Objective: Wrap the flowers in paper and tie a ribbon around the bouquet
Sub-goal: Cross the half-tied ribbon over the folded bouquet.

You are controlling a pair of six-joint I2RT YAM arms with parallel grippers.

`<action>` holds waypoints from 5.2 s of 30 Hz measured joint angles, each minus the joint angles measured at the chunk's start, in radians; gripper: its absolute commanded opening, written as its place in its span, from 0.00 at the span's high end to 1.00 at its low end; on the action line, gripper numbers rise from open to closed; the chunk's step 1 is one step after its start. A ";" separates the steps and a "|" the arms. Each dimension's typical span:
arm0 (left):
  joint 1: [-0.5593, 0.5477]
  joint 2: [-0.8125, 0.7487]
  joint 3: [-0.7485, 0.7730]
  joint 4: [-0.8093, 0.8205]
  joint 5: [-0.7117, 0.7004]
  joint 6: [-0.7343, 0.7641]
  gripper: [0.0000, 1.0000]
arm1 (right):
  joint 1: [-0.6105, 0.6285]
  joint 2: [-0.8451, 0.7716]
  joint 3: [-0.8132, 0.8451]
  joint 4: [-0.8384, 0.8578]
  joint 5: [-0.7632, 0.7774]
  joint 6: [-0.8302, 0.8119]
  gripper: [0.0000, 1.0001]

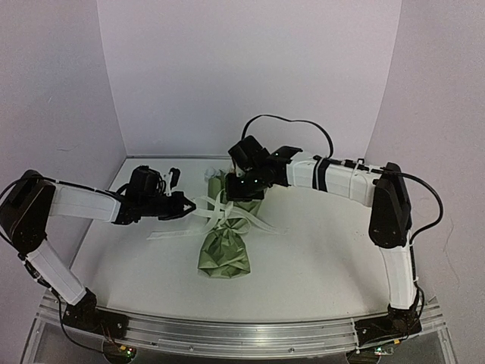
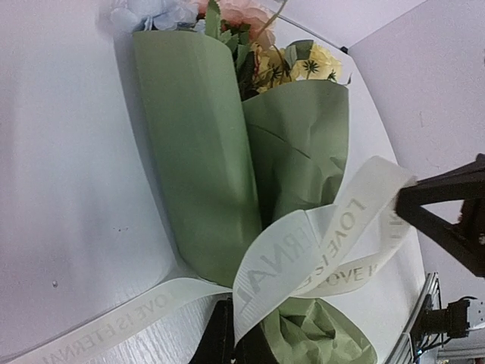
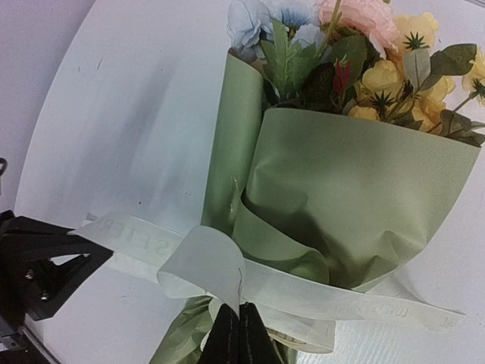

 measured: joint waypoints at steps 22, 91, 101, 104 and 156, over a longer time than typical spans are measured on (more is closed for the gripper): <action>-0.025 0.163 0.298 -0.211 0.109 0.144 0.99 | 0.009 0.012 -0.100 0.029 -0.118 0.000 1.00; -0.238 0.262 0.366 -0.445 0.074 0.405 0.94 | -0.087 -0.077 -0.349 0.284 -0.176 0.293 0.54; -0.238 0.262 0.367 -0.445 0.074 0.405 0.94 | -0.087 -0.066 -0.349 0.280 -0.175 0.320 0.72; -0.238 0.262 0.367 -0.445 0.074 0.405 0.94 | -0.087 -0.066 -0.349 0.281 -0.175 0.322 0.75; -0.230 0.249 0.354 -0.382 0.081 0.315 0.63 | -0.027 -0.295 -0.603 0.309 -0.123 0.275 1.00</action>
